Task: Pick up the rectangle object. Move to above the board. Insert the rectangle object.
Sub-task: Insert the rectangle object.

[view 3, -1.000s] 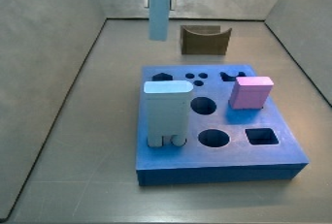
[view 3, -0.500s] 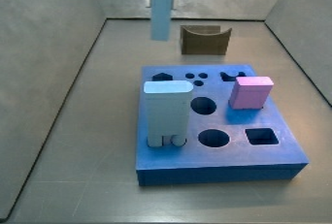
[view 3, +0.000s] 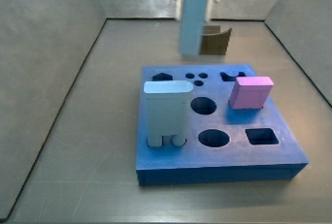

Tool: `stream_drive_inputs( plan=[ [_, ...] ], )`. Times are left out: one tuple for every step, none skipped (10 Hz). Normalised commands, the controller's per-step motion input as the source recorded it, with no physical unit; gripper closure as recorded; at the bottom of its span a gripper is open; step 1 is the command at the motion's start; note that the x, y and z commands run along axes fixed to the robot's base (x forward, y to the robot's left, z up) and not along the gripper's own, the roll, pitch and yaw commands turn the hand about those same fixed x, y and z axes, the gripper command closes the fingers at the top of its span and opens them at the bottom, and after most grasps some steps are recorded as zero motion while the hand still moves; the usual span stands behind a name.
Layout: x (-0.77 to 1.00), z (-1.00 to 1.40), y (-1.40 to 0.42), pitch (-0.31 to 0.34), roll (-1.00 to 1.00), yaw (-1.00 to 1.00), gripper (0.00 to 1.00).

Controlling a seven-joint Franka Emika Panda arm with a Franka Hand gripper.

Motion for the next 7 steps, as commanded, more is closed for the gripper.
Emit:
stream_drive_inputs(
  plan=[
    [0.95, -0.46, -0.34, 0.0, -0.36, 0.0, 1.0],
    [0.95, -0.47, -0.35, 0.0, -0.36, 0.0, 1.0],
    [0.97, -0.4, -0.36, 0.0, -0.35, 0.0, 1.0],
    [0.21, 0.0, -0.11, 0.0, 0.0, -0.11, 1.0],
    [0.0, 0.0, -0.04, 0.0, 0.0, 0.0, 1.0],
    [0.62, 0.0, -0.47, 0.026, 0.07, -0.22, 1.0],
    [0.9, 0.25, -0.62, 0.0, 0.0, -0.03, 1.0]
  ],
)
